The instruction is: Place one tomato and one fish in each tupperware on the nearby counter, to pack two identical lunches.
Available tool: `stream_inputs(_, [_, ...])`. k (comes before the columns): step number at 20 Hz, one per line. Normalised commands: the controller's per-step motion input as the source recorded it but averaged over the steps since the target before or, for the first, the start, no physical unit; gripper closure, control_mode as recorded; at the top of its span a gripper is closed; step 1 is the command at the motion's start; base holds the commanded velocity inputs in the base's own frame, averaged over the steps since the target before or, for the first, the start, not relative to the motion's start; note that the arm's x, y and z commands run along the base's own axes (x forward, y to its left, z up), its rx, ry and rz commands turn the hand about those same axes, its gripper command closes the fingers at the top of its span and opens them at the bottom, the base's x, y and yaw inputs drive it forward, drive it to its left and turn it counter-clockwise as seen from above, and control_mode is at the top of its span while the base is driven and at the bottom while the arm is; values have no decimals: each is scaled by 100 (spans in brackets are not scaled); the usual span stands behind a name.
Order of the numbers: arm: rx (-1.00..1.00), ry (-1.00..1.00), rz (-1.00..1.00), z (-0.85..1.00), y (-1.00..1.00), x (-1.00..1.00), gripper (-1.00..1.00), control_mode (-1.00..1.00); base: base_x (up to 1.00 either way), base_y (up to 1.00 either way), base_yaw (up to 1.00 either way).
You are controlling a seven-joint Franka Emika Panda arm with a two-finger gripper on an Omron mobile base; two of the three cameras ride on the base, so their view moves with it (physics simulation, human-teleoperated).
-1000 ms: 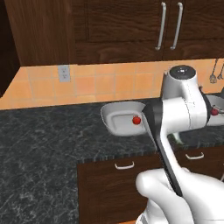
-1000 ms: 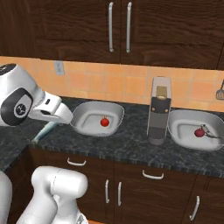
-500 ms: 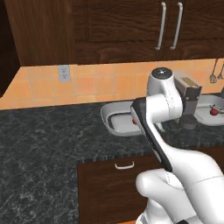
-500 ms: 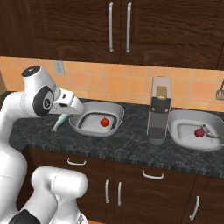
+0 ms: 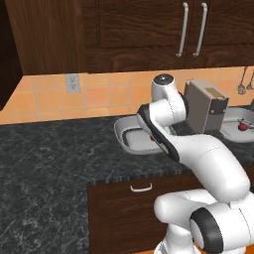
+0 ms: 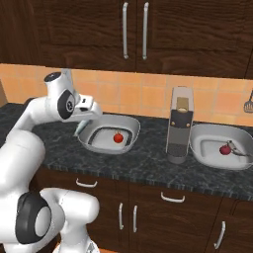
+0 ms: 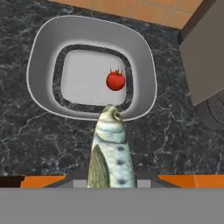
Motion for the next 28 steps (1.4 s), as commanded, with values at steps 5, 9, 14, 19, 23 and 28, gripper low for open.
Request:
stream_inputs(5, [0,4,16,-74,0,63,100,-100,0,0,0])
stream_inputs(9, [0,0,0,-46,0,69,100,-100,0,0,0])
stream_inputs(14, [0,0,0,-16,0,99,100,-100,0,0,0])
stream_inputs(19, [0,2,0,-22,0,88,100,-100,0,0,0])
stream_inputs(23, [1,0,0,-36,2,43,100,-100,0,0,0])
stream_inputs(28, [1,0,-6,-45,1,56,-100,-100,0,0,0])
